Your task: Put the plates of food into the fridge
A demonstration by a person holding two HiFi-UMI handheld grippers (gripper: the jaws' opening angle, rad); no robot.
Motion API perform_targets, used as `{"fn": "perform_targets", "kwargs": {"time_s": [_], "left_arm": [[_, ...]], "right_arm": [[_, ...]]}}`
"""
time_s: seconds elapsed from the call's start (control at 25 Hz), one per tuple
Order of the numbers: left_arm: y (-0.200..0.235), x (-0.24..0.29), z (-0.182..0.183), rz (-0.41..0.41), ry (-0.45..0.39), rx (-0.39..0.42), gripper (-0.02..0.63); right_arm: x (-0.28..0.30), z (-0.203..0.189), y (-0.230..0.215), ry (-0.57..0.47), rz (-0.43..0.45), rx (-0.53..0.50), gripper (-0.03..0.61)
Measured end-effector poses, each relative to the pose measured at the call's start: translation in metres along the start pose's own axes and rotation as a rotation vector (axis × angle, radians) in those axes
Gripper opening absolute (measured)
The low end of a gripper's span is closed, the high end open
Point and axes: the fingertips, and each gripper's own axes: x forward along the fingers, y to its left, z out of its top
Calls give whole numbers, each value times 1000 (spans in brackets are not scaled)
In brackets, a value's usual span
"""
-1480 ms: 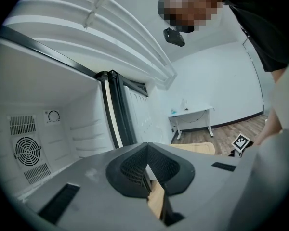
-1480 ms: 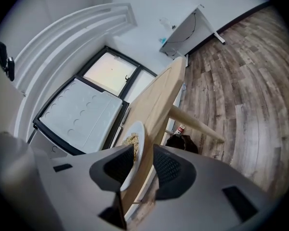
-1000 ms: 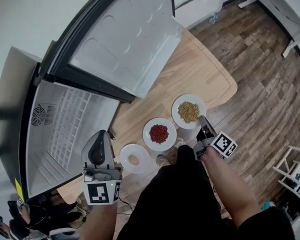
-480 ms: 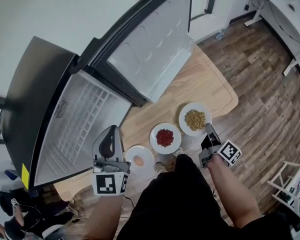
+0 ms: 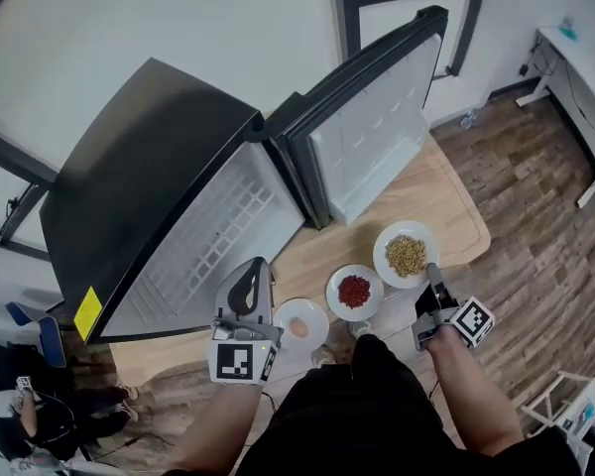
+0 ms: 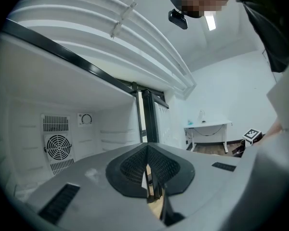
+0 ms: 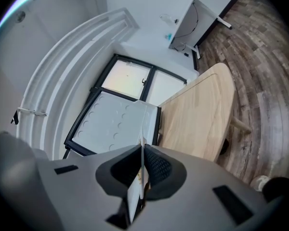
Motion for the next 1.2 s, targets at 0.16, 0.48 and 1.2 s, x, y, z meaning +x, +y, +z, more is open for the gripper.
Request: {"fn": "perform_targets", "kwargs": {"time_s": [0.16,0.48,1.2], "left_arm": [[11,-13,7,22,-11,18,3],[24,-38,14,101,-38,46,3],[69,-114,23,356,-53,-7,4]], "right_arm": [[4,-5,21,32,28,-3,34],[30,-16,60,136,130,-20,34],[76,-95,156,400,317,-24,34]]}}
